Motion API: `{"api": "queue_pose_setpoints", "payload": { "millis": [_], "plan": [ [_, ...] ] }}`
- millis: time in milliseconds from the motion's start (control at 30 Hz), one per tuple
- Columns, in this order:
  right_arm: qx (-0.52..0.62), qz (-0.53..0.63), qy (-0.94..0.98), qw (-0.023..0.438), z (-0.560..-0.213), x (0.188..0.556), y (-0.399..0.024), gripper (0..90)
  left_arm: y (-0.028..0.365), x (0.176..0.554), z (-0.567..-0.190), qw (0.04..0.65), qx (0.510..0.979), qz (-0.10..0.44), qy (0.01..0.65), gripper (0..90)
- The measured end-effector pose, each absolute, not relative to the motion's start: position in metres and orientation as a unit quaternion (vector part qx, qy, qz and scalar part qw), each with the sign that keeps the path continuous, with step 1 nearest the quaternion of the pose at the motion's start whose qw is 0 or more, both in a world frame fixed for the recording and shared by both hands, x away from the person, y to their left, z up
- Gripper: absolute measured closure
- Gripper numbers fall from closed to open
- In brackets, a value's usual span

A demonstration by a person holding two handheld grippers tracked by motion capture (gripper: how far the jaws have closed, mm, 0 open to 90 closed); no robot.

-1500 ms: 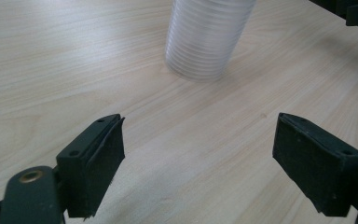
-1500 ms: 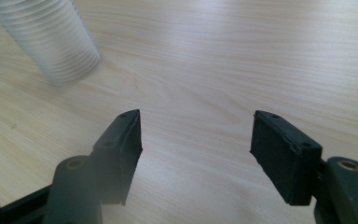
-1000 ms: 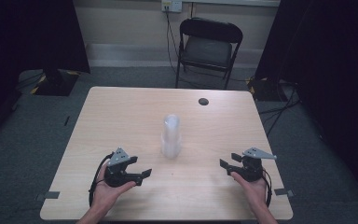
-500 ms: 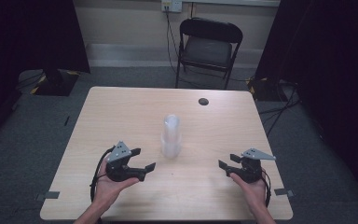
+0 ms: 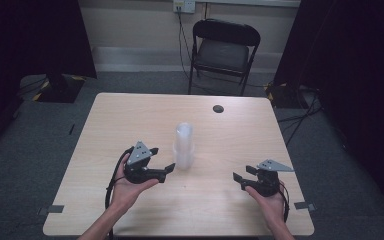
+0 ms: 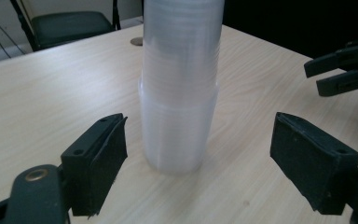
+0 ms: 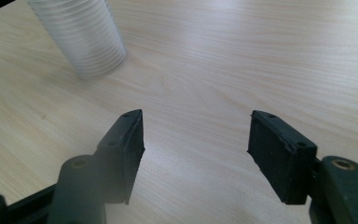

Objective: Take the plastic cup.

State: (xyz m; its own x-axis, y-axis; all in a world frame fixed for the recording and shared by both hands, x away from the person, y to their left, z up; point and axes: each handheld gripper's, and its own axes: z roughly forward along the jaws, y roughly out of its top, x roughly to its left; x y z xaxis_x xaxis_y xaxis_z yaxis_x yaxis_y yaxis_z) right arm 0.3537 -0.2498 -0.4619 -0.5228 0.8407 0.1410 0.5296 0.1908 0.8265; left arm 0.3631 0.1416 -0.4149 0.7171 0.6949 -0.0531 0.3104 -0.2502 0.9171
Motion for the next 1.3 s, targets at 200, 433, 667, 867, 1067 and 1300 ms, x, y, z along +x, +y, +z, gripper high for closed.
{"api": "queue_pose_setpoints", "payload": {
  "millis": [200,433,667,867,1067,1300],
  "plan": [
    [0.452,0.447,0.752,0.175,-0.462,0.354,-0.249,33.9,0.134,0.370,-0.409,0.528,0.766,0.197,0.310,19.0],
    [0.448,0.448,0.754,0.174,-0.462,0.353,-0.248,33.4,0.134,0.379,-0.400,0.516,0.768,0.182,0.333,20.0],
    [0.447,0.444,0.758,0.171,-0.463,0.353,-0.246,33.4,0.126,0.393,-0.387,0.535,0.754,0.179,0.335,17.6],
    [0.447,0.440,0.761,0.167,-0.465,0.353,-0.246,33.4,0.116,0.402,-0.383,0.535,0.755,0.183,0.333,18.2],
    [0.448,0.439,0.760,0.167,-0.466,0.353,-0.248,33.4,0.107,0.412,-0.382,0.537,0.755,0.183,0.328,20.0],
    [0.451,0.437,0.760,0.166,-0.467,0.356,-0.247,33.4,0.096,0.423,-0.386,0.538,0.756,0.180,0.327,19.9]
  ]
}}
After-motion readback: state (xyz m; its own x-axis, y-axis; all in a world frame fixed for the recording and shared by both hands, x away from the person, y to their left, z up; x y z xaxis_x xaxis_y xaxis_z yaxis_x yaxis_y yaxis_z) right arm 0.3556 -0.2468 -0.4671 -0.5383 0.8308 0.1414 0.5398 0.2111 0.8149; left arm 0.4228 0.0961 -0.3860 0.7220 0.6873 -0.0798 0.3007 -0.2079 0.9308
